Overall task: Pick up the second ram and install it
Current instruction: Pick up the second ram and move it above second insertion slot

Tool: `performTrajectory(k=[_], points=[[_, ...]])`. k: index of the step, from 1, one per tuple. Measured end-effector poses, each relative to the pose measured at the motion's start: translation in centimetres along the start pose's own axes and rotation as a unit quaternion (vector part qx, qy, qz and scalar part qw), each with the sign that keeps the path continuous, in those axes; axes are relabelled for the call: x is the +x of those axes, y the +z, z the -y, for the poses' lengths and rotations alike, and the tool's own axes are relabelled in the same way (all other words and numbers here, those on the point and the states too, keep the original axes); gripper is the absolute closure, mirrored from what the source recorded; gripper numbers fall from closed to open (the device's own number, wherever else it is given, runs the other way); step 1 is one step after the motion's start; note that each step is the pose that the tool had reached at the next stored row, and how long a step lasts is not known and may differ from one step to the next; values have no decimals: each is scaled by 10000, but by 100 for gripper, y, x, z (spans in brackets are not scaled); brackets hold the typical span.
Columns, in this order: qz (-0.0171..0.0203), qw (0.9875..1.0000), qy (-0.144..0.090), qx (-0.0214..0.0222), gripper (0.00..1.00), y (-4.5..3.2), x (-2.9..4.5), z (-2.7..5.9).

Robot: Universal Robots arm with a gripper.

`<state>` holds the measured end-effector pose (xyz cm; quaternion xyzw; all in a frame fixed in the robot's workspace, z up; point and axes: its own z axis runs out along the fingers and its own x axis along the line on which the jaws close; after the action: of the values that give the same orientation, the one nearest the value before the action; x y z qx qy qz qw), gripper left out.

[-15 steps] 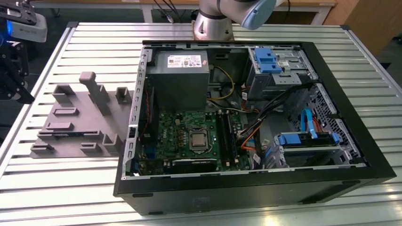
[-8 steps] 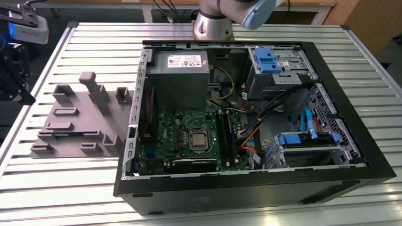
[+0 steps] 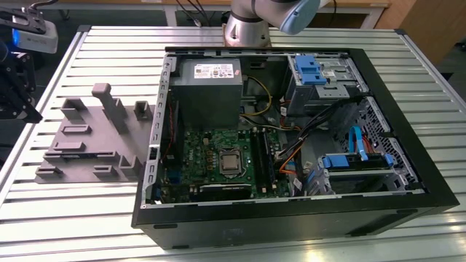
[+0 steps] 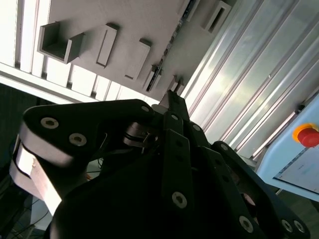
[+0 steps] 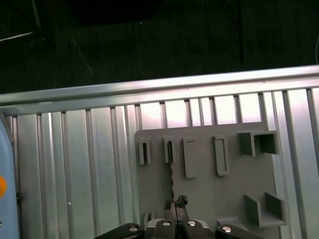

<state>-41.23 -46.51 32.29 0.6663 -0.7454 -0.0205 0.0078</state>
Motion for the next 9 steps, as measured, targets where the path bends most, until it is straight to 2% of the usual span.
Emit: performTrajectory(k=[9], points=[[-2, 10000, -45, -1, 89, 37, 1, 2]])
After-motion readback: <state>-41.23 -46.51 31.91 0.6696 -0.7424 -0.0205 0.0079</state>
